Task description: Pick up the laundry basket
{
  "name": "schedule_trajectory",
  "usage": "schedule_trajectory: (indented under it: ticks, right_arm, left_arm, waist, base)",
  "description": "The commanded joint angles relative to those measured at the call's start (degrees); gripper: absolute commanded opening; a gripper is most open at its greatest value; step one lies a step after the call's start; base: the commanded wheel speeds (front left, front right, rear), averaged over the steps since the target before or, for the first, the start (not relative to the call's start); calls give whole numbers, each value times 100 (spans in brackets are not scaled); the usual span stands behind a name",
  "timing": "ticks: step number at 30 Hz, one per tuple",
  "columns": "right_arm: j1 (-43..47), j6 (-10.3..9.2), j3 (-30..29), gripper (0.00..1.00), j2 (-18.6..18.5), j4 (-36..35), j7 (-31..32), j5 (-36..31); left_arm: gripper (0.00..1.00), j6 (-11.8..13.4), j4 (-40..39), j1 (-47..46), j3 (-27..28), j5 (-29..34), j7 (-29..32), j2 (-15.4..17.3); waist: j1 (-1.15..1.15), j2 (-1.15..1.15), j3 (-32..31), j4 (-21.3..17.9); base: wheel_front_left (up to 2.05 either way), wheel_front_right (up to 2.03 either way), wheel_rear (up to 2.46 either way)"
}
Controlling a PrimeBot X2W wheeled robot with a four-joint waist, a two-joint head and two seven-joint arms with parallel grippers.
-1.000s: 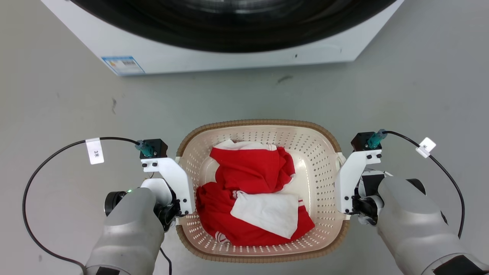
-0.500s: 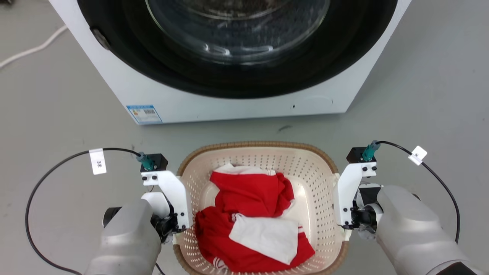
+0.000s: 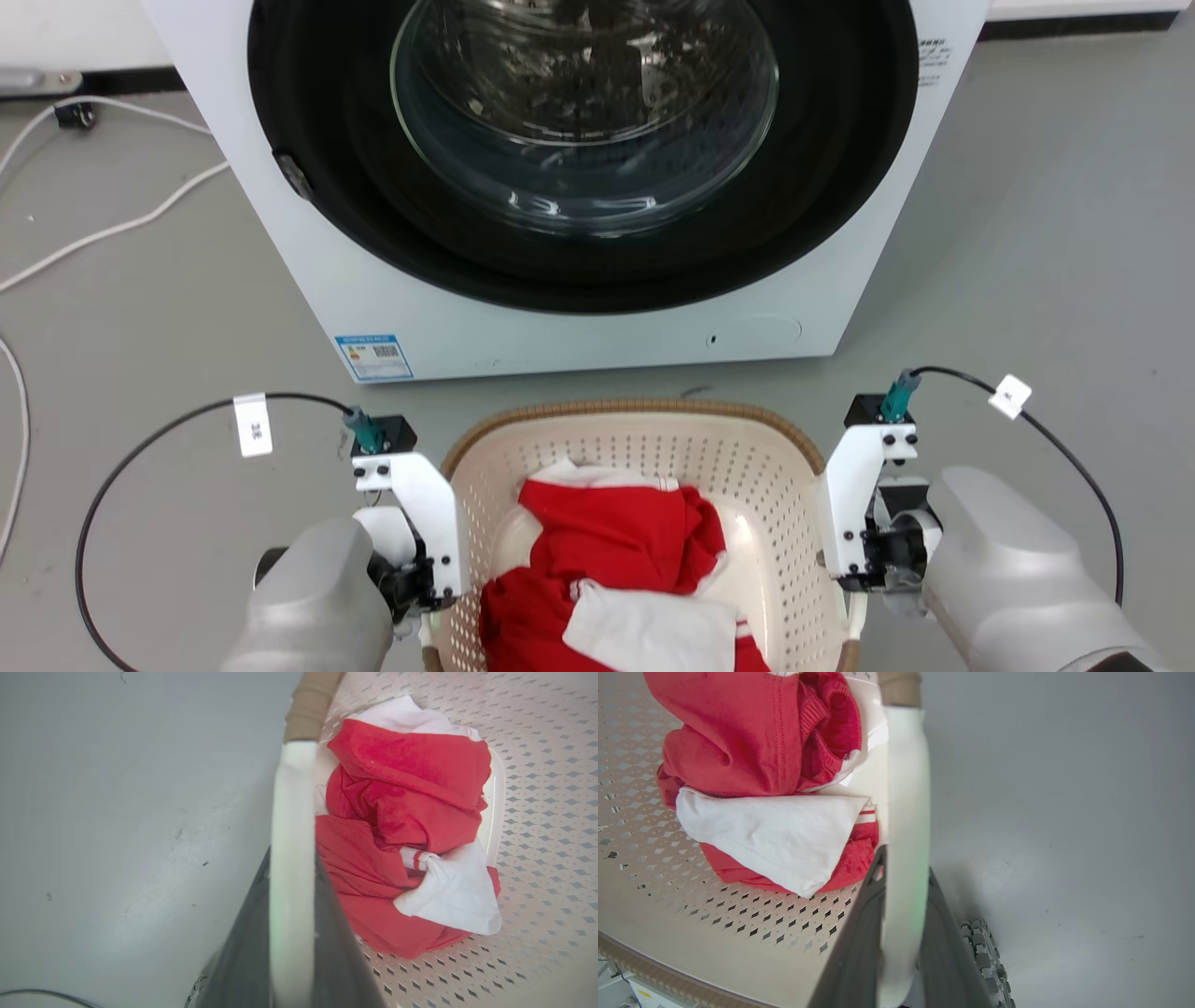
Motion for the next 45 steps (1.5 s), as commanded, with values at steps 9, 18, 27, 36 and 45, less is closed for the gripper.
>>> schedule_trajectory:
  ticks: [9, 18, 27, 36, 45]
  right_arm:
    - [430, -2, 71, 0, -45, 34, 233, 126]
    - [508, -2, 100, 0, -38, 41, 214, 189]
    - [469, -1, 142, 0, -43, 44, 178, 213]
    - [453, -1, 163, 0, -54, 46, 181, 242]
    - [391, -2, 187, 0, -62, 49, 143, 267]
  left_arm:
    - [0, 68, -15, 429, 15, -140, 194, 65]
    - [0, 104, -13, 443, -34, -191, 276, 35]
    - [0, 107, -13, 362, -78, -233, 272, 17]
    - [0, 111, -13, 359, -111, -265, 253, 21]
    - [0, 113, -13, 305, -149, -300, 212, 15]
  waist:
    - [1, 0, -474, -38]
    - [1, 0, -556, 6]
    - [1, 0, -547, 28]
    - [1, 0, -517, 24]
    - [1, 0, -454, 31]
  base:
    - [0, 0, 0]
    - [0, 0, 0]
    - [0, 0, 0]
    - [0, 0, 0]
    - [0, 0, 0]
